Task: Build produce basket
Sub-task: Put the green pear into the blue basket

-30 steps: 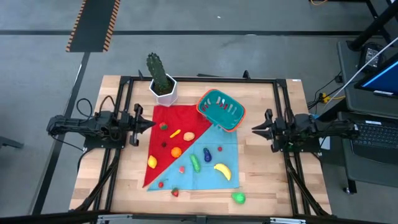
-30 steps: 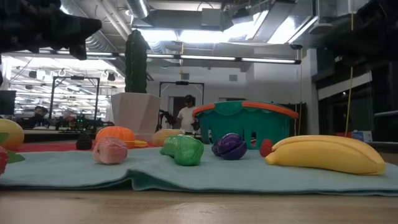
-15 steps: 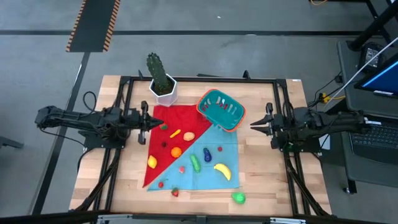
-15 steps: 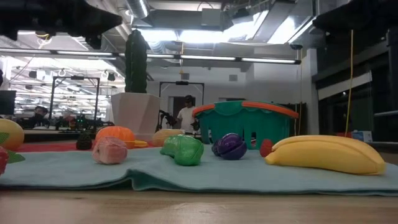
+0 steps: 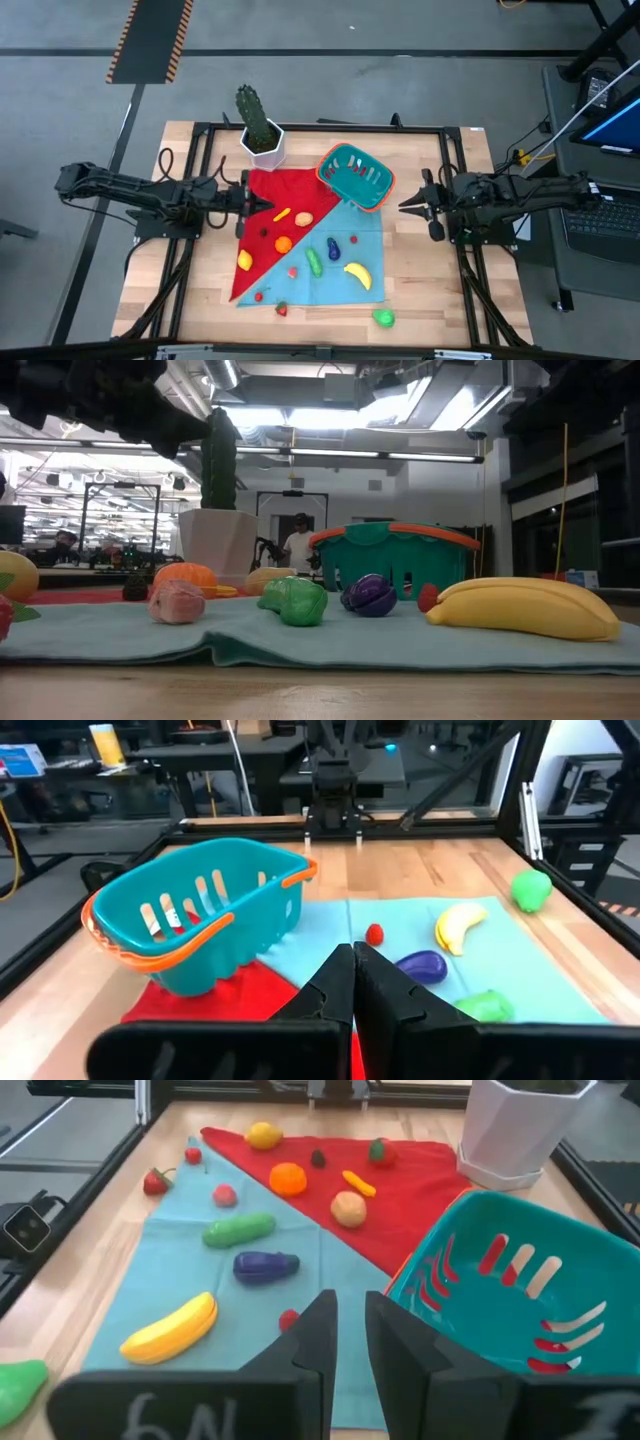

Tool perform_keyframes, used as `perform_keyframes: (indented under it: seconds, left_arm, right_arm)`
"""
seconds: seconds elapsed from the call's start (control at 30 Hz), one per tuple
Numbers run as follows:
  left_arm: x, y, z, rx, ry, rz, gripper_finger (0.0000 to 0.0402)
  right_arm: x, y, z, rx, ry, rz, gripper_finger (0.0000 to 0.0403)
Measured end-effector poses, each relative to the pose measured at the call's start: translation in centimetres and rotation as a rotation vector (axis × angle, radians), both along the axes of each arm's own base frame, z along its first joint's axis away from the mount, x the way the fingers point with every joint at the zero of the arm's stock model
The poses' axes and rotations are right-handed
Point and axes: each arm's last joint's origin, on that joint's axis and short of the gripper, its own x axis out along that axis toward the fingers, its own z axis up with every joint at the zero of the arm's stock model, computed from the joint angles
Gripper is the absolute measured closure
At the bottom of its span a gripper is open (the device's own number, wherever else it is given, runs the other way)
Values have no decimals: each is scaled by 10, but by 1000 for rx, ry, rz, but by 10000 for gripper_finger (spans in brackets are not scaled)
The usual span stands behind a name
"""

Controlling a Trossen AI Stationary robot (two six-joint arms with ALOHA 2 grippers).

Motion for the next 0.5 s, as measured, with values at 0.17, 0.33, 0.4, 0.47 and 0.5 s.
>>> perform_keyframes:
  seconds: [0.17,0.33,0.4,0.47,0.5]
  left_arm:
    - [0,1,0,5,0,27,401]
    - [0,1,0,10,0,39,401]
    - [0,1,0,10,0,39,401]
    - [0,1,0,10,0,39,401]
    - [0,1,0,10,0,39,401]
  right_arm:
    - [0,0,0,9,-2,-4,343]
    - [1,0,0,32,2,-18,343]
    - [1,0,0,51,2,-32,340]
    - [2,-1,0,59,0,-57,331]
    - [3,-1,0,60,2,-66,322]
